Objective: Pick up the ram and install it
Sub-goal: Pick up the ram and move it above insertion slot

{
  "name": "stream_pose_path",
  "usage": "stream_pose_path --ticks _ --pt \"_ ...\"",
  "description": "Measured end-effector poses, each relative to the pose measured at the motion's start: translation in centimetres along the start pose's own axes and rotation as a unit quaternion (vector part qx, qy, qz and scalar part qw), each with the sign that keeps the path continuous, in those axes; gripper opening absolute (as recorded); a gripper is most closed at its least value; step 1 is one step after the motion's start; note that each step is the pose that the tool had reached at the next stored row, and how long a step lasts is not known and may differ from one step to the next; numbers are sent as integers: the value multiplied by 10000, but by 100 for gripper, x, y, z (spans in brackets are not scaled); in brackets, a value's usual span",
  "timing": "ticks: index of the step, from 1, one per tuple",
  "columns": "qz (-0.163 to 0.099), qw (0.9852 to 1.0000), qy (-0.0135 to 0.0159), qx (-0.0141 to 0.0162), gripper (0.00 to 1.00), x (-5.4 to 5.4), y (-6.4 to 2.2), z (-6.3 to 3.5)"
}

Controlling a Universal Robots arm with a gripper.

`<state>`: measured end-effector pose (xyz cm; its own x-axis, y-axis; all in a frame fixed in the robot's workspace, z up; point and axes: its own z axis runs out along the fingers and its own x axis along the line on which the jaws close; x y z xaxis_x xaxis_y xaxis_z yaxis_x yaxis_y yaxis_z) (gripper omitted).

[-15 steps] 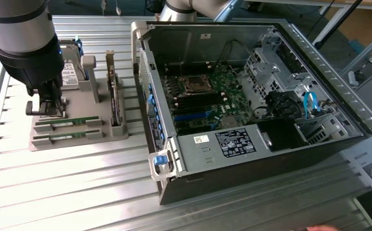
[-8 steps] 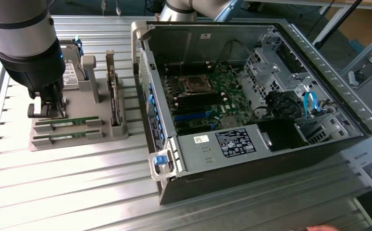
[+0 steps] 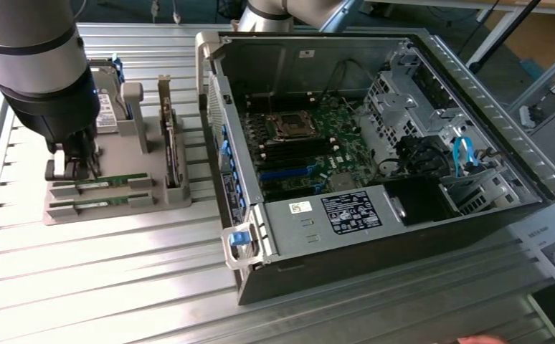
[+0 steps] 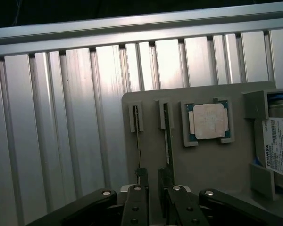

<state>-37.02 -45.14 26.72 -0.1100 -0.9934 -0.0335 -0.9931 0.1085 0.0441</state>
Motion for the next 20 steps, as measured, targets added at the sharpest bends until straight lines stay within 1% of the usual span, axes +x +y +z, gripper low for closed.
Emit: stream_pose_path --ticks 10,17,20 --pt "0 10000 0 0 24 7 -5 104" --pt "-5 10000 0 0 24 7 -6 111" --pt "-70 10000 3 -2 24 7 -6 112"
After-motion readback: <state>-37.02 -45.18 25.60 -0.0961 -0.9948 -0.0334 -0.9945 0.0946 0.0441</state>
